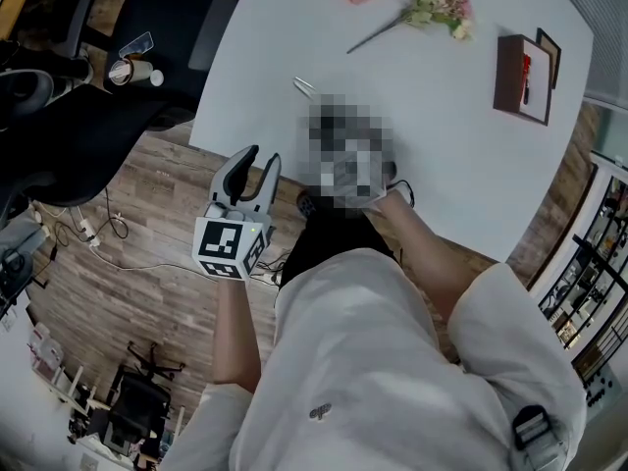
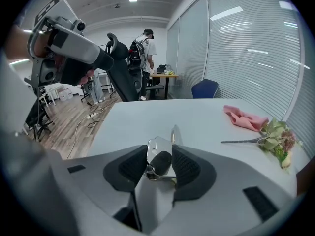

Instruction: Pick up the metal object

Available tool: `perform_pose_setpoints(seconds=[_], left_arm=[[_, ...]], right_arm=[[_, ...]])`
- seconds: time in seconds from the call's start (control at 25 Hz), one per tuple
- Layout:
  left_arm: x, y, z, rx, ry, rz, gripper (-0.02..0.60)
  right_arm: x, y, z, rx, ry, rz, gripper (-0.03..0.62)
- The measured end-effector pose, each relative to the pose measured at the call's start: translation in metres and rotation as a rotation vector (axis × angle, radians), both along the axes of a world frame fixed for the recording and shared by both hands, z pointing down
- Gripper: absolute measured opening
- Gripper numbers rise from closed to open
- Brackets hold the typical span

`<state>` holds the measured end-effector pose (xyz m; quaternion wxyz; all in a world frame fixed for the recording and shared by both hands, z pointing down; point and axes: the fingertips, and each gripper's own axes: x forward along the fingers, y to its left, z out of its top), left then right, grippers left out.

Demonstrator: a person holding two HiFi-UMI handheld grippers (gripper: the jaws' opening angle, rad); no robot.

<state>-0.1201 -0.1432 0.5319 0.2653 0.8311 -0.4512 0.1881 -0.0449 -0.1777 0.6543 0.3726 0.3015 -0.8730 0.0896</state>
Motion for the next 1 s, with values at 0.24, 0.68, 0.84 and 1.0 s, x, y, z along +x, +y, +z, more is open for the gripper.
perform_pose_setpoints(seconds=[0.24, 0.68, 0.84, 1.0], left_arm=[[-0.001, -0.004, -0.001, 0.001, -0.008, -0.004, 0.133], [-0.001, -0.01, -0.013, 0.014, -0.032, -0.016, 0.133], [-0.002, -0.013, -0.018, 0.024, -0.043, -0.018, 0.133], [-0.001, -0.017, -0.024, 0.033, -0.05, -0.015, 0.133]], right_arm=[[0.0, 0.0, 0.001, -0.007, -0.007, 0.003, 0.16], [0.005, -0.005, -0.009, -0.048, -0.068, 0.047, 0.131], [0.007, -0.007, -0.012, -0.05, -0.076, 0.051, 0.117], [0.008, -0.008, -0.015, -0.045, -0.079, 0.05, 0.105]])
